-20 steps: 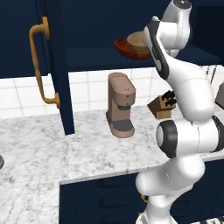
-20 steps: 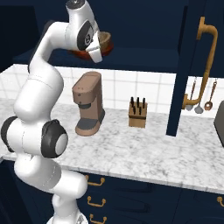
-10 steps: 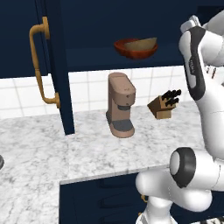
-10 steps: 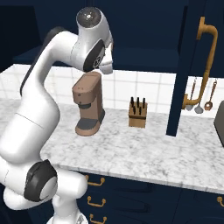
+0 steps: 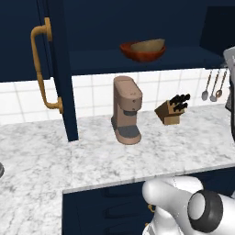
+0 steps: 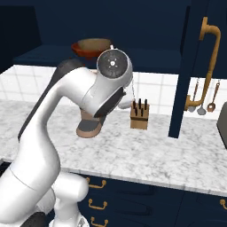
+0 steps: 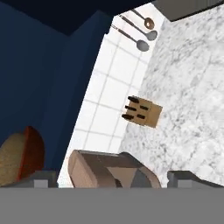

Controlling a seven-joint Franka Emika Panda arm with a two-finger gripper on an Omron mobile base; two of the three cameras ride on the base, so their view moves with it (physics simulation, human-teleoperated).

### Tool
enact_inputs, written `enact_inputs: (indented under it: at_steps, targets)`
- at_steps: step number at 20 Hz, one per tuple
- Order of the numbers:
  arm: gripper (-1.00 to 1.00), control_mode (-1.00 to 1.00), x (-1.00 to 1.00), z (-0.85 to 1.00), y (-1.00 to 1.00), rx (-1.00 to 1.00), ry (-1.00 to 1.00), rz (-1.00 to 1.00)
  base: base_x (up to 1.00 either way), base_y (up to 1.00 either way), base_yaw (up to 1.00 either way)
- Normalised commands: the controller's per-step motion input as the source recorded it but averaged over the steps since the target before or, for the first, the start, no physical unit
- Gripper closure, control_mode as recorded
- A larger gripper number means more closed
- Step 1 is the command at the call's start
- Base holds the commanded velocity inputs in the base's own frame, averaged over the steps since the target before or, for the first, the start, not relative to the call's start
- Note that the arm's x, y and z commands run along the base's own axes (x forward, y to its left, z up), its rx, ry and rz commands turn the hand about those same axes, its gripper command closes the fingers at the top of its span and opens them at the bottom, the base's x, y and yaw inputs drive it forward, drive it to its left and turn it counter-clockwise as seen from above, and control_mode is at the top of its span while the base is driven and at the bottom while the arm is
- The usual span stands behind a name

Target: Pick up the bowls on the counter and stack them on top of one another in the open cabinet. Place the smaller bowl on top of the larger bowl.

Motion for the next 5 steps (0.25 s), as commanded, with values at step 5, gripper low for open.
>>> enact_inputs:
  at_steps: [5]
  targets:
    - [-1.00, -1.00, -1.00, -1.00, 0.24, -0.27, 0.06, 0.29, 0.00, 0.00, 0.00]
